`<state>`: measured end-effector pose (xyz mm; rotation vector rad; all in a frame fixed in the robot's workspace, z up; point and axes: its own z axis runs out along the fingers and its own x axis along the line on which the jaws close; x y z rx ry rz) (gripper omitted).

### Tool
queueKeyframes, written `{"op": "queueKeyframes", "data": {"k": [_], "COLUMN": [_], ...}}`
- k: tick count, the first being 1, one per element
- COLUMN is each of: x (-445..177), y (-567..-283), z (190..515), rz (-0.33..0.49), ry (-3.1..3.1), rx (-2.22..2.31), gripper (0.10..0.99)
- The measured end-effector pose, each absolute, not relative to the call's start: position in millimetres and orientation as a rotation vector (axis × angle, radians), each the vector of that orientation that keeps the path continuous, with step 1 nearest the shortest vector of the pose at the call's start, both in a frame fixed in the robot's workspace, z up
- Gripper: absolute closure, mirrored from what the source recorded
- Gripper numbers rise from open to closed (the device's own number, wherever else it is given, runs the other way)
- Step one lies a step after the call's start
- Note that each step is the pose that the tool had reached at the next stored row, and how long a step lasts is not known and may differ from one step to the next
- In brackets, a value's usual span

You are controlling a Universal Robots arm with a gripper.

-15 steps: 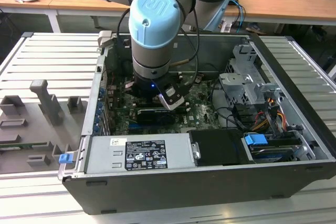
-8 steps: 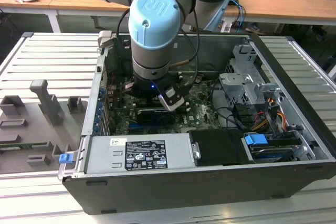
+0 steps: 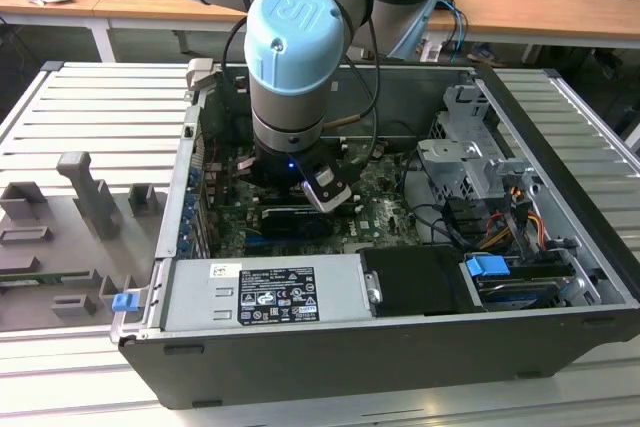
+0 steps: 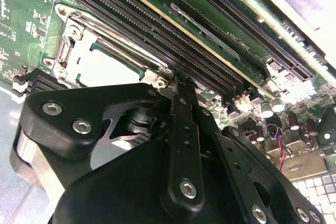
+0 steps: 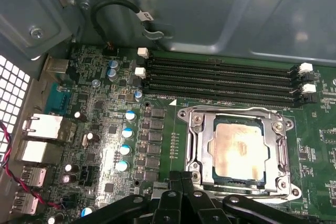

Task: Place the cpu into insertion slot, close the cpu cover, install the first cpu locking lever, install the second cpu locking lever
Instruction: 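Install the second cpu locking lever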

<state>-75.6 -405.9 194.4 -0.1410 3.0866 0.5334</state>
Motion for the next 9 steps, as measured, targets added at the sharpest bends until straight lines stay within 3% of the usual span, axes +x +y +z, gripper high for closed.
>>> {"op": "queueKeyframes", "data": {"k": [9], "x": [-75.8], "y": [-405.9], "z": [196.2], "rz": [0.534], "ry": [3.086], "rx": [-0.141], "gripper": [0.98]}}
